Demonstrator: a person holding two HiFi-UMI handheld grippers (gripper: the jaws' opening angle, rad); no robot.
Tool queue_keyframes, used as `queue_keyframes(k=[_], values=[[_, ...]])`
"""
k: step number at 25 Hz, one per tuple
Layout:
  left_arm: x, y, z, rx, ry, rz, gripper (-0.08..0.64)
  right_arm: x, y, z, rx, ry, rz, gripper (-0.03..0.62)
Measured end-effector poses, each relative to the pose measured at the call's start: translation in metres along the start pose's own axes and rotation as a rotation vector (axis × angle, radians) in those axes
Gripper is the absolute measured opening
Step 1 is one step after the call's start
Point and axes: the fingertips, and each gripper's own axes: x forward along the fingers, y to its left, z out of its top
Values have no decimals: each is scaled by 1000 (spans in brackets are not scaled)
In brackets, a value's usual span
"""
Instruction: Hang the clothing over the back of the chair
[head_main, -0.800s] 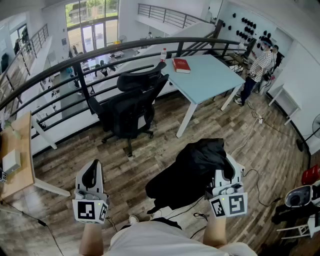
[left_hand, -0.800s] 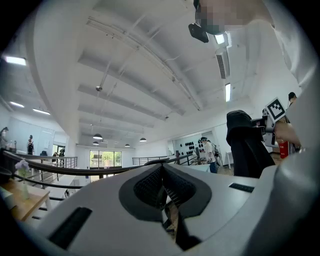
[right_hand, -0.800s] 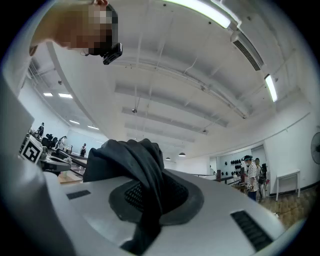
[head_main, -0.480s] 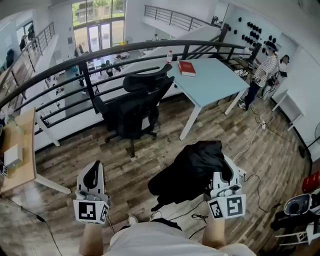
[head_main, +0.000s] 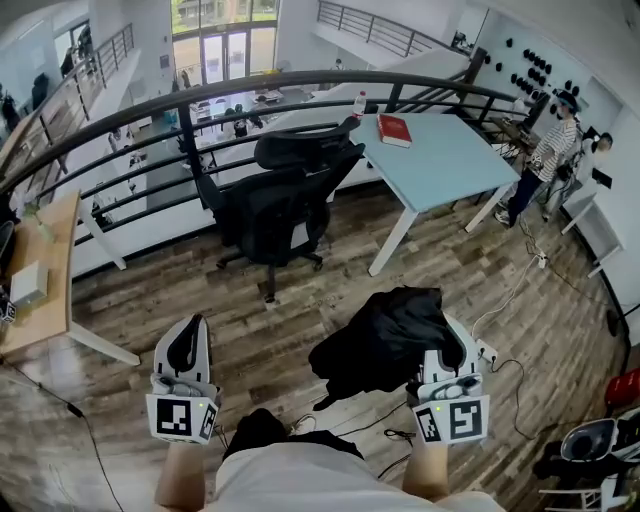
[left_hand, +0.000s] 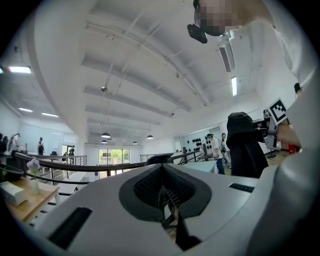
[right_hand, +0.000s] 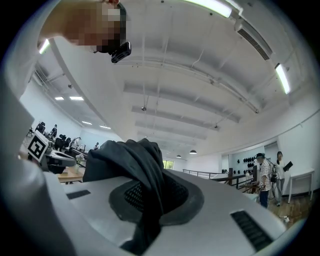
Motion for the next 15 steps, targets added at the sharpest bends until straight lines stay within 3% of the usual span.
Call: queue_keyframes(k=[8, 15], values=[[20, -12, -18, 3, 46, 0, 25, 11, -14, -31, 32, 45, 24, 34], [75, -11, -35, -18, 60, -61, 25, 42, -21, -53, 41, 92, 10, 34]])
